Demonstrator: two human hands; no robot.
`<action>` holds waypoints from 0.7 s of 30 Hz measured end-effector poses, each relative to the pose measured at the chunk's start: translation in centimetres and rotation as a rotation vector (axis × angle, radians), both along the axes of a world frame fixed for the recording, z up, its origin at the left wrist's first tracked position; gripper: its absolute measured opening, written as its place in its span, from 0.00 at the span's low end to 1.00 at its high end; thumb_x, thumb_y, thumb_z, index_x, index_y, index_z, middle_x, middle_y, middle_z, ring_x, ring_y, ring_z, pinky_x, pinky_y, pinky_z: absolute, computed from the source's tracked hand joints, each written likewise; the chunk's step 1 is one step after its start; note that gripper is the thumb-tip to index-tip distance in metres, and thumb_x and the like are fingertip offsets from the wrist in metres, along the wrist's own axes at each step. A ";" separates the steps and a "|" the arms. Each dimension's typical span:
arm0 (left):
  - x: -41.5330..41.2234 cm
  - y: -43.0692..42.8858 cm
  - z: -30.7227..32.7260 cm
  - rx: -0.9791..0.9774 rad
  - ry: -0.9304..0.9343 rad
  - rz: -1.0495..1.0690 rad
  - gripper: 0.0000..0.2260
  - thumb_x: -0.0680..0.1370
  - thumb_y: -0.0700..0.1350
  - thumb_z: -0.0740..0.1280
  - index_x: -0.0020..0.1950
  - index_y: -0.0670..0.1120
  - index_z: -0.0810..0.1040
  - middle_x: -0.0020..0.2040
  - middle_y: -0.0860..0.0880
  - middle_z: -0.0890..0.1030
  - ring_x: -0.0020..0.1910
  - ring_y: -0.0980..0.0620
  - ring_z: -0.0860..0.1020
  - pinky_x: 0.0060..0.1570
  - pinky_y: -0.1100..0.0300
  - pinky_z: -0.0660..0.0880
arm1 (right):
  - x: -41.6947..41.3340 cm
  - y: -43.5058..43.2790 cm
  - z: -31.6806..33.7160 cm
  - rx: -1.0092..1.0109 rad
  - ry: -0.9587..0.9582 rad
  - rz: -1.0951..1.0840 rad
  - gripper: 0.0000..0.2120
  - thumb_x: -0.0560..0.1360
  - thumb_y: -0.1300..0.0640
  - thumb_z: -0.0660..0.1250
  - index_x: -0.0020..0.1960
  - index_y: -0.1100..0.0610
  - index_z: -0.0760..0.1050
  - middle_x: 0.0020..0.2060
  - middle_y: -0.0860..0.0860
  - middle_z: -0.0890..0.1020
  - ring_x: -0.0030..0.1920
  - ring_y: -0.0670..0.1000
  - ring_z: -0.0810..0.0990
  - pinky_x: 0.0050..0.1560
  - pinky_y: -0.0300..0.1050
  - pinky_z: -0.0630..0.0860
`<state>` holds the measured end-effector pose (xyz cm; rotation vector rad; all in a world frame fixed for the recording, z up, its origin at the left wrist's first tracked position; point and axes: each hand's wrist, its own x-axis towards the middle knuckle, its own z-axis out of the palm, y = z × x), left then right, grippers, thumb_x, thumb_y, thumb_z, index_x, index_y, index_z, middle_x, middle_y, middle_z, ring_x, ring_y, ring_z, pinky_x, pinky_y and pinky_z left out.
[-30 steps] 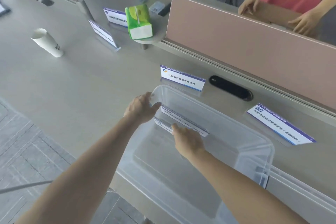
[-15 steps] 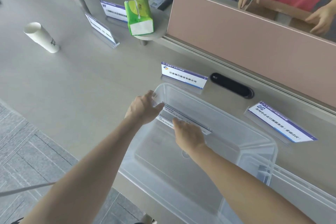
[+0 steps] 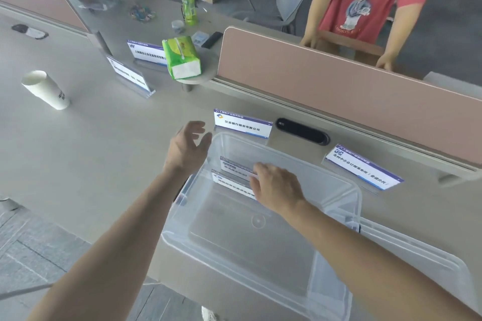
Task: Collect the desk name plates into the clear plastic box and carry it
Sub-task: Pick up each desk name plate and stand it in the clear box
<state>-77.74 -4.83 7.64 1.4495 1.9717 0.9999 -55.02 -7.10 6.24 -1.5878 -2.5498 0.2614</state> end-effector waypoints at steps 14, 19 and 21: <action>8.8 -2.5 7.6 0.132 -0.336 -0.508 0.10 0.80 0.48 0.66 0.39 0.55 0.79 0.28 0.58 0.78 0.27 0.57 0.73 0.31 0.64 0.72 | 7.3 -6.8 12.3 0.005 0.523 -0.512 0.09 0.76 0.50 0.67 0.40 0.53 0.75 0.33 0.48 0.81 0.33 0.46 0.75 0.37 0.42 0.72; 13.6 -3.4 9.6 0.151 -0.435 -0.670 0.12 0.80 0.47 0.66 0.36 0.50 0.76 0.22 0.60 0.73 0.23 0.61 0.67 0.27 0.69 0.63 | 10.8 -9.3 14.0 0.049 0.584 -0.681 0.10 0.75 0.49 0.67 0.40 0.55 0.76 0.34 0.51 0.81 0.32 0.46 0.74 0.37 0.44 0.73; 15.2 -3.4 9.7 0.144 -0.432 -0.695 0.15 0.80 0.50 0.67 0.34 0.47 0.73 0.22 0.59 0.70 0.23 0.60 0.65 0.27 0.68 0.62 | 12.3 -10.3 14.3 0.063 0.592 -0.734 0.10 0.75 0.49 0.68 0.38 0.54 0.76 0.32 0.50 0.79 0.32 0.45 0.72 0.36 0.43 0.71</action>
